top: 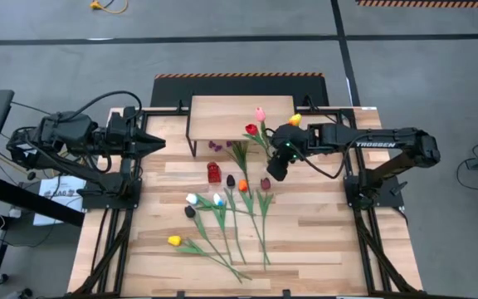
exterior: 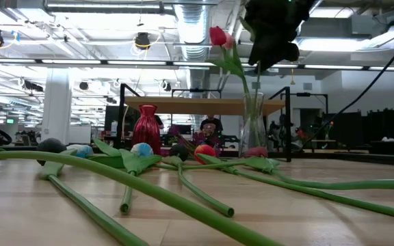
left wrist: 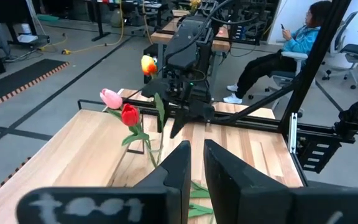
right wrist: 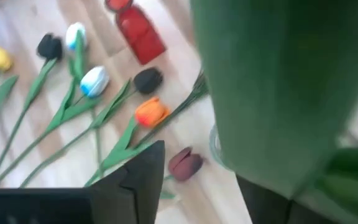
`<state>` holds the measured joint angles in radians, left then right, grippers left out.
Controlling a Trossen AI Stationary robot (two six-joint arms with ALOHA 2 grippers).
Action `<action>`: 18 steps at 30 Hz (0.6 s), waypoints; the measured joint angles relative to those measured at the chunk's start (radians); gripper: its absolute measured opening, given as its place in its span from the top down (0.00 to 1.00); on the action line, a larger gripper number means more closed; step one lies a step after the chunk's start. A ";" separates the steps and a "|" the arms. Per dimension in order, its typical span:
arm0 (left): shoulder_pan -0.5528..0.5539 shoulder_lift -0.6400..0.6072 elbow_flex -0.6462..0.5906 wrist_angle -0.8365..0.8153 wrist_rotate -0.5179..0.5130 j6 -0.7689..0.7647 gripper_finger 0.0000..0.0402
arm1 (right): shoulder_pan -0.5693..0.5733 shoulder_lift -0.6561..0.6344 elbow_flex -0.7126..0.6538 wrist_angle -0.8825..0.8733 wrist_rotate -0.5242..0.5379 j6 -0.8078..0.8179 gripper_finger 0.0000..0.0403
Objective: Pick and place flowers into a vace then onto a shelf
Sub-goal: Put the bottom orange tulip into the transparent vase
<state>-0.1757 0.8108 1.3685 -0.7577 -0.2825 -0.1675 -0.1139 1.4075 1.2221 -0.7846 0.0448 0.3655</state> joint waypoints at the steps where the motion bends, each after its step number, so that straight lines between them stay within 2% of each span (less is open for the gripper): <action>1: 0.000 0.000 0.000 0.000 0.000 -0.002 0.92 | 0.000 0.000 0.000 -0.004 -0.018 0.000 0.53; 7: 0.000 0.000 0.000 0.000 0.000 -0.002 0.92 | 0.001 0.000 0.001 -0.066 -0.097 0.000 0.50; 18: 0.000 0.000 0.000 0.000 -0.010 -0.002 0.92 | -0.008 0.000 0.001 -0.082 -0.064 -0.026 0.53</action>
<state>-0.1757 0.8108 1.3685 -0.7578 -0.2924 -0.1696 -0.1223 1.4078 1.2232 -0.8669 -0.0190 0.3397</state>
